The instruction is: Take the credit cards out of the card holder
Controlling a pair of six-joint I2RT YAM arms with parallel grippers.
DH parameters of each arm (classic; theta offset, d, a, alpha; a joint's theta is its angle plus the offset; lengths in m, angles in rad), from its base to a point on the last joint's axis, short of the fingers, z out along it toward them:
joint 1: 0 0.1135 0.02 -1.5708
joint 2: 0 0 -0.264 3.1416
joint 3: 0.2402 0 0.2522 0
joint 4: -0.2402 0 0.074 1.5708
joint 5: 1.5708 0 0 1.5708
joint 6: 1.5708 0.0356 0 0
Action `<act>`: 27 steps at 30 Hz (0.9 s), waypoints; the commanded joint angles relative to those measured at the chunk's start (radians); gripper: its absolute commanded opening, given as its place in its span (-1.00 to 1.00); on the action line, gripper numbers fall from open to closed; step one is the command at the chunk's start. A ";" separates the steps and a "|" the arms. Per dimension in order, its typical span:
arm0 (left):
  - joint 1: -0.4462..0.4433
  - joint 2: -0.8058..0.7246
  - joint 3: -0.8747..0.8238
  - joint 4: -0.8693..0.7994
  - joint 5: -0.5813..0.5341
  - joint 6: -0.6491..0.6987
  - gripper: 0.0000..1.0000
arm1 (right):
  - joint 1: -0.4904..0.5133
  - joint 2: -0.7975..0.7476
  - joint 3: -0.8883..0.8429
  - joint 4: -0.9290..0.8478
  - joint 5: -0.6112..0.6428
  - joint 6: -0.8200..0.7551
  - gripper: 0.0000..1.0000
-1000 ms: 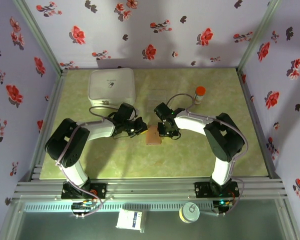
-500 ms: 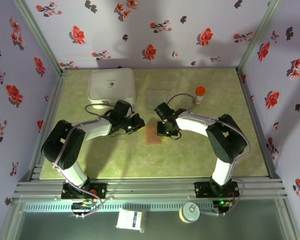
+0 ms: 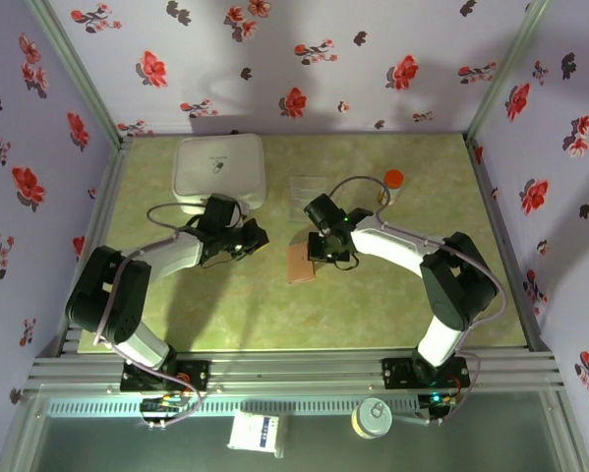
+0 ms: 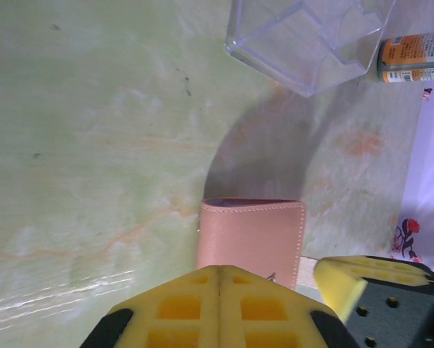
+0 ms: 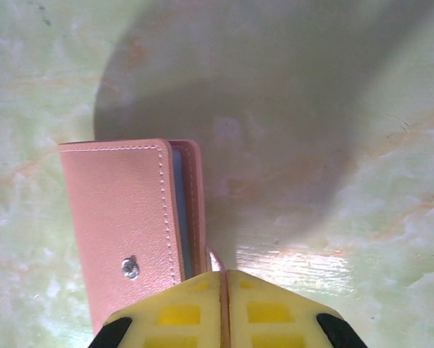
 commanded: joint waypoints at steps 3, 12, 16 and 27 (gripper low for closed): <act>0.042 -0.061 -0.036 -0.045 0.022 0.052 -0.96 | 0.039 -0.013 0.100 -0.078 0.021 0.014 -0.82; 0.075 -0.104 -0.060 -0.099 0.022 0.106 -0.96 | 0.097 0.034 0.207 -0.135 0.041 0.026 -0.81; 0.075 -0.119 -0.072 -0.096 0.022 0.110 -0.95 | 0.114 0.055 0.250 -0.155 0.041 0.025 -0.80; 0.068 -0.091 -0.072 -0.093 0.037 0.107 -0.95 | 0.124 0.062 0.277 -0.194 0.057 -0.011 -0.79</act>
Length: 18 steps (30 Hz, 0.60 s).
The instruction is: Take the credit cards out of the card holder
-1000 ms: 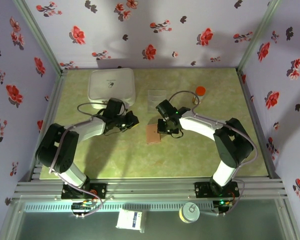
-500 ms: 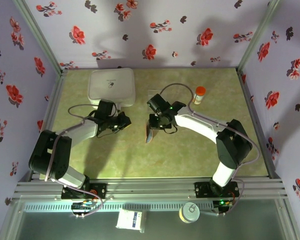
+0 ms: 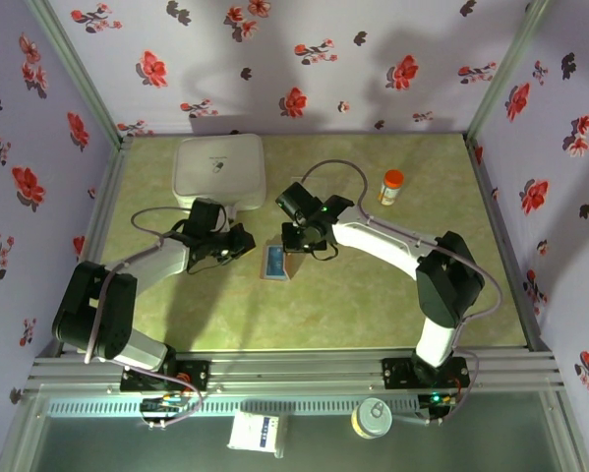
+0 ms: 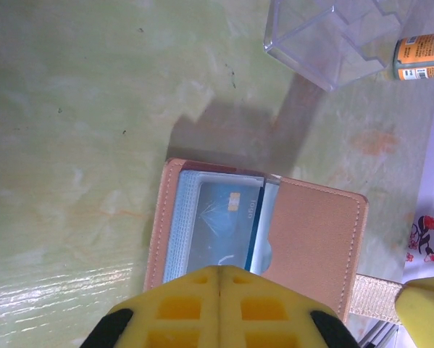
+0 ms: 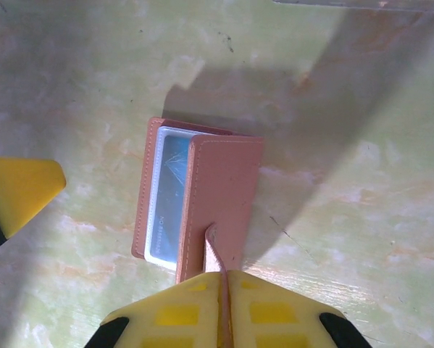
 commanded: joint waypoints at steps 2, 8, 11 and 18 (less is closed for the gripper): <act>-0.010 0.026 -0.003 -0.012 0.019 0.018 -0.96 | 0.003 -0.012 -0.002 -0.063 0.052 -0.017 -0.78; -0.057 0.098 0.038 -0.003 0.022 0.008 -0.98 | -0.029 -0.061 -0.091 -0.059 0.100 -0.017 -0.78; -0.066 0.128 0.040 0.026 0.019 -0.009 -0.99 | -0.058 -0.093 -0.157 -0.019 0.106 -0.010 -0.79; -0.081 0.192 0.048 0.044 0.024 -0.015 -1.00 | -0.101 -0.084 -0.262 0.060 0.088 -0.012 -0.79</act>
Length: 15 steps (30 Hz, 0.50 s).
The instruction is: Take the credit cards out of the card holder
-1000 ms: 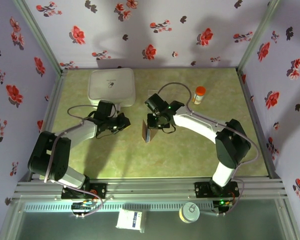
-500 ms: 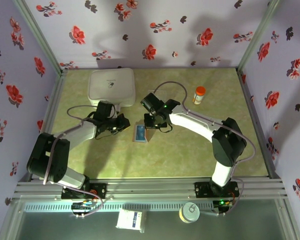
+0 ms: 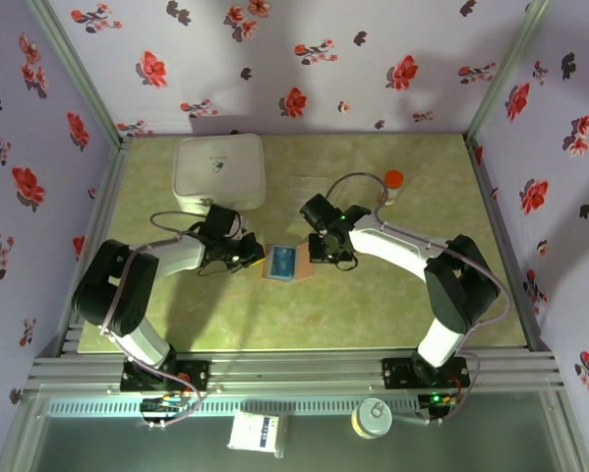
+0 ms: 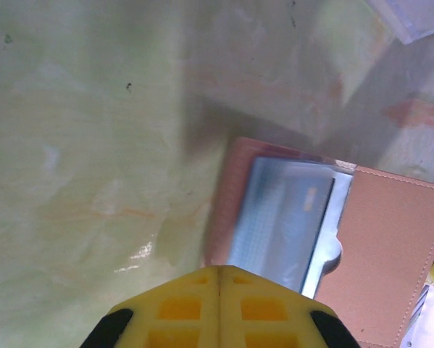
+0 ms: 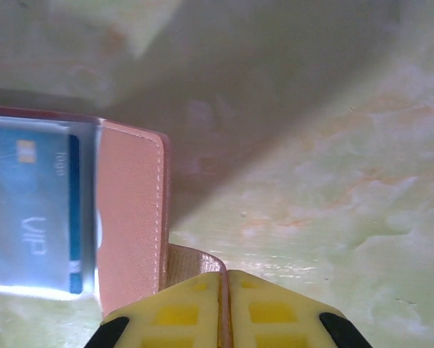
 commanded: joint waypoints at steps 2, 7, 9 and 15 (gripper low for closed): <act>-0.013 0.033 0.022 0.015 0.016 -0.008 -1.00 | -0.016 0.015 -0.039 0.048 0.018 -0.010 -0.80; -0.021 0.053 0.024 0.017 0.015 -0.013 -1.00 | -0.025 0.061 -0.053 0.083 0.022 -0.029 -0.81; -0.023 0.060 0.028 0.004 0.013 -0.007 -1.00 | -0.028 0.084 -0.059 0.099 0.021 -0.033 -0.81; -0.023 0.066 0.022 -0.049 -0.022 0.022 -1.00 | -0.030 0.139 -0.069 0.133 0.031 -0.045 -0.82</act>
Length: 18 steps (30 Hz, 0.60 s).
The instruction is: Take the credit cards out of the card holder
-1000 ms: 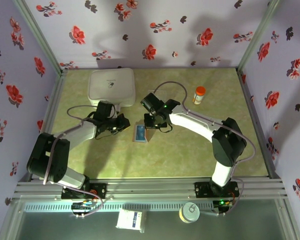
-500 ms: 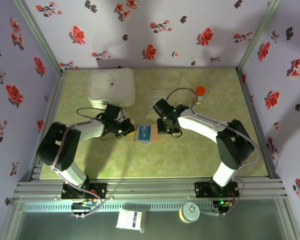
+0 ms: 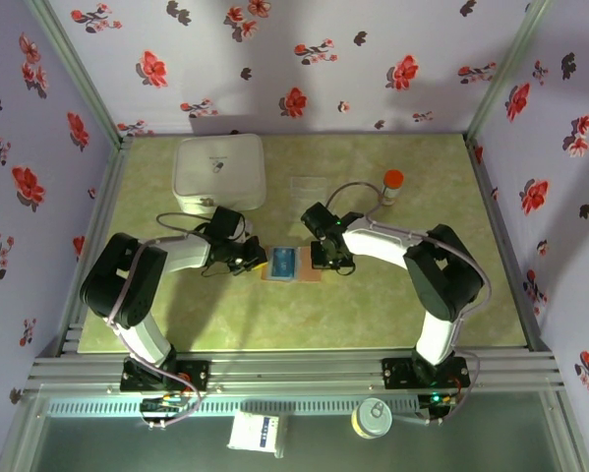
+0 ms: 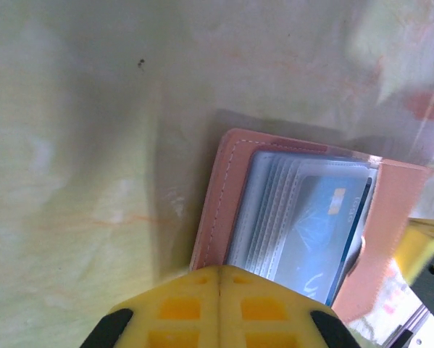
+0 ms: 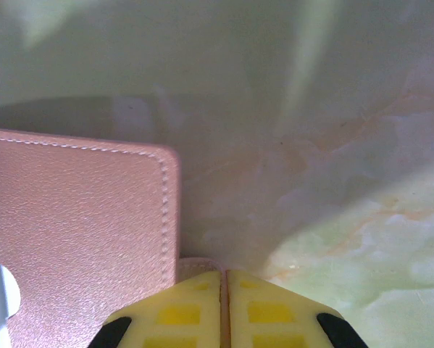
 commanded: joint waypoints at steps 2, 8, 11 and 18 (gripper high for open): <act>-0.006 0.015 -0.008 -0.035 -0.022 0.016 -1.00 | -0.003 0.035 -0.010 0.027 0.047 -0.030 -0.83; -0.007 0.020 -0.031 -0.022 -0.024 0.000 -1.00 | -0.010 0.040 -0.013 0.008 0.094 -0.056 -0.83; -0.009 0.023 -0.032 -0.029 -0.024 -0.009 -1.00 | -0.014 0.043 -0.010 0.003 0.103 -0.065 -0.82; -0.011 0.019 -0.043 -0.072 -0.062 -0.012 -1.00 | -0.016 0.021 -0.008 -0.020 0.109 -0.069 -0.70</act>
